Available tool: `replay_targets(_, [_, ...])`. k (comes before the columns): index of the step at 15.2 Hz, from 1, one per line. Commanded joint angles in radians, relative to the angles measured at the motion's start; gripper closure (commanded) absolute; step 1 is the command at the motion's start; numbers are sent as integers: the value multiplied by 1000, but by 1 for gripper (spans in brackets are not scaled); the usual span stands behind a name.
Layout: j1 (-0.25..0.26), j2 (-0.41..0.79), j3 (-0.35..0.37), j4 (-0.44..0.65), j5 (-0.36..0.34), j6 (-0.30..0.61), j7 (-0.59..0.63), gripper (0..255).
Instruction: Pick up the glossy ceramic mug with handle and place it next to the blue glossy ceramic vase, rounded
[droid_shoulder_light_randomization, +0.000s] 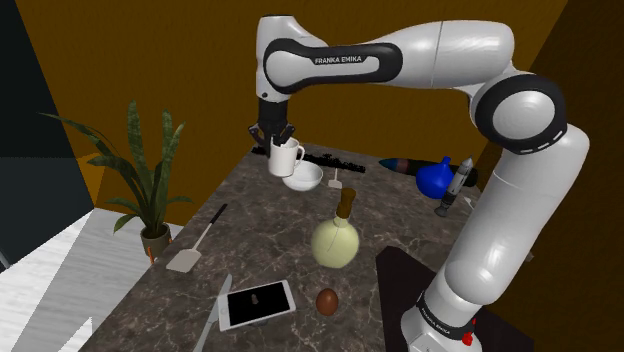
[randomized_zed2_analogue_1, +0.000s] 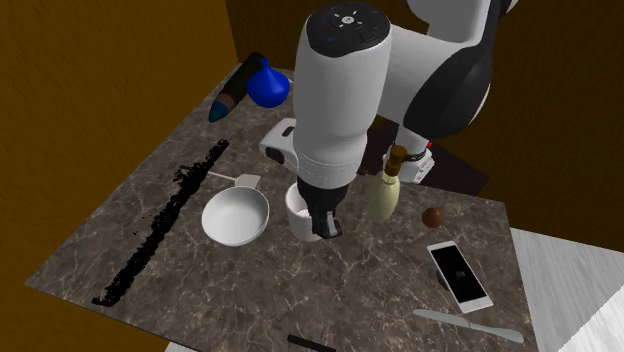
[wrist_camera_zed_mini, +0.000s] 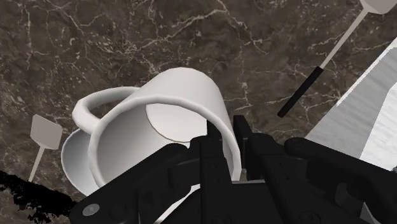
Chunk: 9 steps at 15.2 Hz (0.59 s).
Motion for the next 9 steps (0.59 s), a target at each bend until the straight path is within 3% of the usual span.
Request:
replay_targets(1, [1,-3,1,26,1,-29,0,255])
replay_targets(9, [5,9,4,148,-1,-140,-5,255])
